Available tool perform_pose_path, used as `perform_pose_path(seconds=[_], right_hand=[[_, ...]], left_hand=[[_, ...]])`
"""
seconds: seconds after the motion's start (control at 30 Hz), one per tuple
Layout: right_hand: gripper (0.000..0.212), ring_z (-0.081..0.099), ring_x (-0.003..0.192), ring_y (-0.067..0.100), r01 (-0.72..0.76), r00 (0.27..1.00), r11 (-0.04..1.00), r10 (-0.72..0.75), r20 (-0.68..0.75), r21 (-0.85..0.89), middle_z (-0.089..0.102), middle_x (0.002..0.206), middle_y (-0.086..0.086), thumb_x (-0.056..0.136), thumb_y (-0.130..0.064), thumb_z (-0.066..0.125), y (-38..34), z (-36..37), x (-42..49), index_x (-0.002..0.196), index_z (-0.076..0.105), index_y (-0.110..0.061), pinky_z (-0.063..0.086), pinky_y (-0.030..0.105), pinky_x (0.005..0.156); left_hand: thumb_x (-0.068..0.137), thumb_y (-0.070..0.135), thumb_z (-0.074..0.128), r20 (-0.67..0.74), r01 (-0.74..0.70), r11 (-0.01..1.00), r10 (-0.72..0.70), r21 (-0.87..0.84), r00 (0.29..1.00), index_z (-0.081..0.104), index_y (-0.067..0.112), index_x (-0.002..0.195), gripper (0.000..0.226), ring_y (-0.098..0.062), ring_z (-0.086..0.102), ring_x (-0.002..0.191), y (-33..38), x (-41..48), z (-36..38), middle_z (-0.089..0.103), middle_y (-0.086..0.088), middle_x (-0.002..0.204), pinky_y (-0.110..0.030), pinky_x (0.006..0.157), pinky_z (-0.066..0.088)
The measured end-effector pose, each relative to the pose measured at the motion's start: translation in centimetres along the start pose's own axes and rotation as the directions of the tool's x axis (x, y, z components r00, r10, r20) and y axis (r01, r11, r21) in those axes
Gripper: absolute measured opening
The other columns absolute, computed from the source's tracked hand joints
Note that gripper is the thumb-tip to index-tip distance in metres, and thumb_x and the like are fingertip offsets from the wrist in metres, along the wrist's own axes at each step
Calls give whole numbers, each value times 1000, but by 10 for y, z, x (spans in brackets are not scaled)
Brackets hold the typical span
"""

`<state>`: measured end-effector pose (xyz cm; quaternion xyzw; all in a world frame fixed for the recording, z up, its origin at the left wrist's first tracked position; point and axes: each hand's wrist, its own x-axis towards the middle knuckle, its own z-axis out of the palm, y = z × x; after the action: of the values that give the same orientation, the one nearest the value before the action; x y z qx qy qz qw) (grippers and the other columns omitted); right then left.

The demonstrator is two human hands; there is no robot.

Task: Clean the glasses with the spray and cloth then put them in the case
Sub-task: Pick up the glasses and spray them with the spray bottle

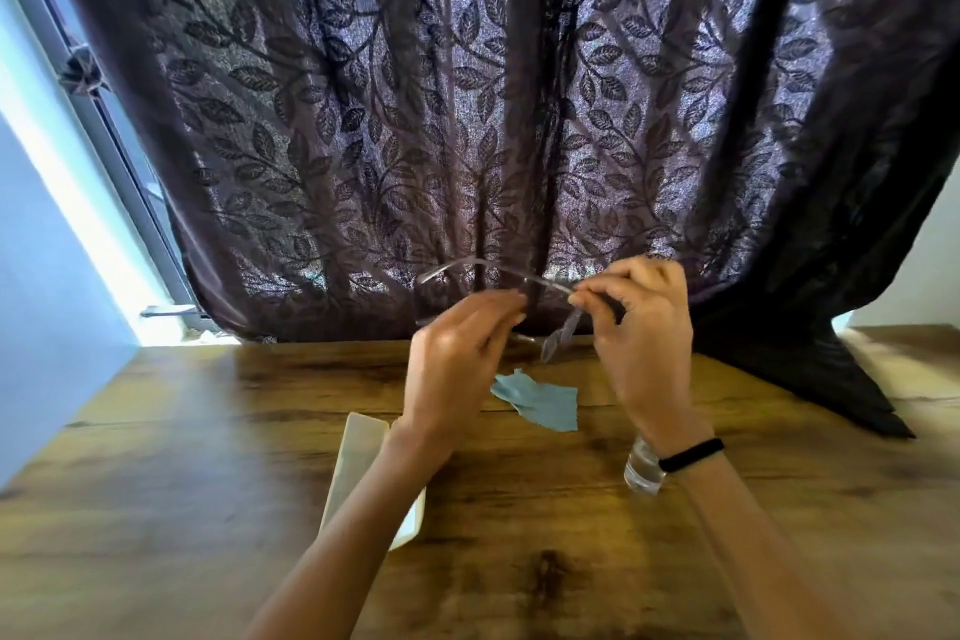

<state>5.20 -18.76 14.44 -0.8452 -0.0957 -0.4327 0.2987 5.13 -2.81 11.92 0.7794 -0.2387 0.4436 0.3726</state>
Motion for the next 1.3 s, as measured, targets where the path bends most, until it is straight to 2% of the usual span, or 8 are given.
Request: perform_pose_path(seconds=[0.07,0.13,0.63,0.8,0.93,1.1,1.2,1.3], right_hand=[[6,52,86,29,87,996,994,-87,15,-61,64,78,4,76,-13,70,-5,2,-3,77,72,-8,46,40,69],[5,56,84,32,153,988,979,-148,44,-135,65,76,5,76,-11,68,-9,5,-5,73,69,-7,46,42,66],[5,41,99,20,364,931,874,-329,160,-322,65,89,2,77,-11,65,-2,22,-24,81,66,-12,32,33,83],[20,41,100,19,341,934,919,-307,182,-197,65,94,2,81,-23,52,-8,21,-24,86,68,-11,36,33,83],[24,41,103,18,188,976,982,-183,114,-33,62,104,5,90,-25,52,-9,11,-17,103,66,-11,44,38,81],[31,46,104,22,27,1000,1000,-27,-12,2,60,105,7,93,-30,46,18,-11,-23,110,62,-10,28,17,92],[39,44,106,23,-83,996,997,83,-11,6,59,106,11,91,-37,42,42,-15,-39,113,60,-10,31,25,91],[51,43,105,21,-167,986,986,167,28,18,56,112,12,87,-46,40,61,-13,-62,120,55,-10,32,28,89]], left_hand=[[81,1,67,74,-231,967,224,103,972,69,7,100,20,-18,63,94,11,9,2,69,-7,107,-29,78,54],[80,1,67,188,-294,941,262,169,947,67,6,104,25,-22,61,97,19,18,2,68,-8,108,-37,68,57],[72,1,59,568,-17,974,-118,228,814,71,18,86,25,-30,63,80,-2,36,-7,71,-9,81,-40,69,49],[74,2,61,470,-28,965,-103,263,877,72,19,85,23,-33,64,72,-3,29,-6,71,-10,76,-40,61,51],[72,7,72,329,18,980,-84,198,941,74,21,87,20,-18,65,62,-7,26,-8,73,-3,70,-24,61,48],[74,5,72,206,128,986,-148,107,967,74,12,87,15,-9,63,60,-22,18,-11,74,-4,71,-17,62,47],[74,0,71,158,169,985,-173,44,972,73,7,88,16,1,61,67,-28,9,-10,74,-5,73,-7,64,45],[75,-3,69,117,200,980,-199,4,973,72,3,93,19,-10,69,71,-37,1,-6,74,-8,80,-20,70,54]])
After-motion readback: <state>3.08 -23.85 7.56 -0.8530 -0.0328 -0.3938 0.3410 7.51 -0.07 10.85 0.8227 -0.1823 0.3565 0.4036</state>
